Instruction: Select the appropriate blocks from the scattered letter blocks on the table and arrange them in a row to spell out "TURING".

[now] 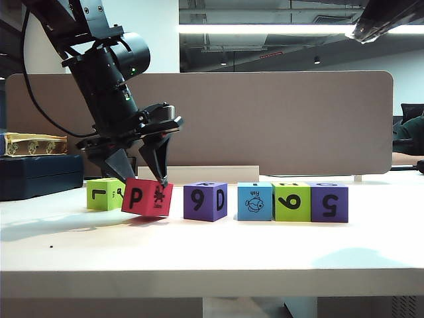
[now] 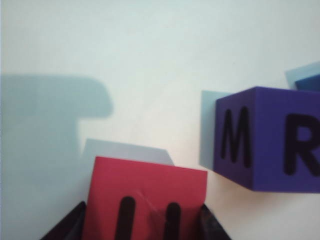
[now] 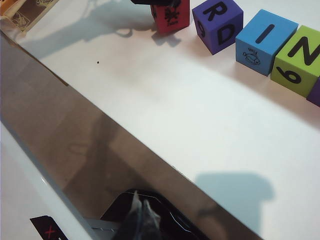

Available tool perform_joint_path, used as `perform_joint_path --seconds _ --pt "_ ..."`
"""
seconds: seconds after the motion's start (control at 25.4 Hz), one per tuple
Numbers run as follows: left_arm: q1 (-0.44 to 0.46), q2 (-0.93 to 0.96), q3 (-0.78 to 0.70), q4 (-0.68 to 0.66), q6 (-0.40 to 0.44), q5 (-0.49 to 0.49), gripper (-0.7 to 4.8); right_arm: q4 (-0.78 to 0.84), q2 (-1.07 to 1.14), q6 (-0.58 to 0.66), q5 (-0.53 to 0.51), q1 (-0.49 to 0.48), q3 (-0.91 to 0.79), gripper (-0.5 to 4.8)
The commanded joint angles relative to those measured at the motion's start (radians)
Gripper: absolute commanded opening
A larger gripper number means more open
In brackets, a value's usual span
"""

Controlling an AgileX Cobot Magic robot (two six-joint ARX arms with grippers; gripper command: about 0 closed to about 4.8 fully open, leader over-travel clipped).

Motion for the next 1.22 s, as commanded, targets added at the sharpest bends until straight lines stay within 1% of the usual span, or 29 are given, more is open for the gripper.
perform_joint_path --seconds 0.04,0.24,0.28,0.43,0.55,0.63,0.71,0.79,0.87,0.98,1.06,1.1,1.18,1.22 --pt "0.0 -0.003 0.003 0.027 -0.01 -0.057 2.69 0.021 -0.002 0.001 0.002 0.0 0.006 -0.01" --pt "-0.001 0.003 0.003 0.075 -0.092 -0.053 2.69 0.02 -0.002 0.001 0.002 0.0 0.006 -0.01" --pt "-0.001 0.01 0.003 0.092 -0.133 -0.046 2.69 0.02 -0.002 0.001 0.002 0.0 0.006 -0.01" --pt "-0.001 0.026 0.002 0.095 -0.232 -0.018 2.7 0.02 -0.002 0.001 0.002 0.0 0.006 -0.01" --pt "-0.001 0.029 0.002 0.114 -0.261 0.015 2.73 0.021 -0.002 0.001 0.007 0.0 0.006 -0.01" --pt "-0.003 0.029 0.002 0.121 -0.267 0.015 2.73 0.02 -0.002 0.001 0.028 0.0 0.006 -0.01" --pt "-0.003 0.029 0.002 0.12 -0.267 0.016 2.74 0.02 -0.002 0.001 0.028 0.0 0.006 -0.01" --pt "-0.003 0.029 0.002 0.121 -0.267 0.016 2.85 0.02 -0.002 0.001 0.027 0.0 0.006 -0.01" --pt "-0.003 0.029 0.002 0.12 -0.267 0.016 3.17 0.02 -0.002 0.001 0.027 0.0 0.006 -0.01" --pt "-0.003 0.029 0.002 0.121 -0.267 0.016 3.2 0.021 -0.002 0.001 0.027 0.0 0.006 -0.01" --pt "-0.003 0.029 0.002 0.121 -0.266 0.021 3.39 0.021 -0.002 0.001 0.028 0.0 0.006 -0.01" --pt "-0.003 0.029 0.003 0.124 -0.261 0.024 3.5 0.021 -0.002 0.001 0.027 0.0 0.006 -0.01" --pt "0.001 0.026 0.019 0.124 -0.241 0.024 3.5 0.02 -0.002 0.001 0.028 0.0 0.006 -0.01" --pt "0.005 0.026 0.046 0.102 -0.22 0.034 3.5 0.021 -0.002 0.001 0.028 0.0 0.006 -0.01"
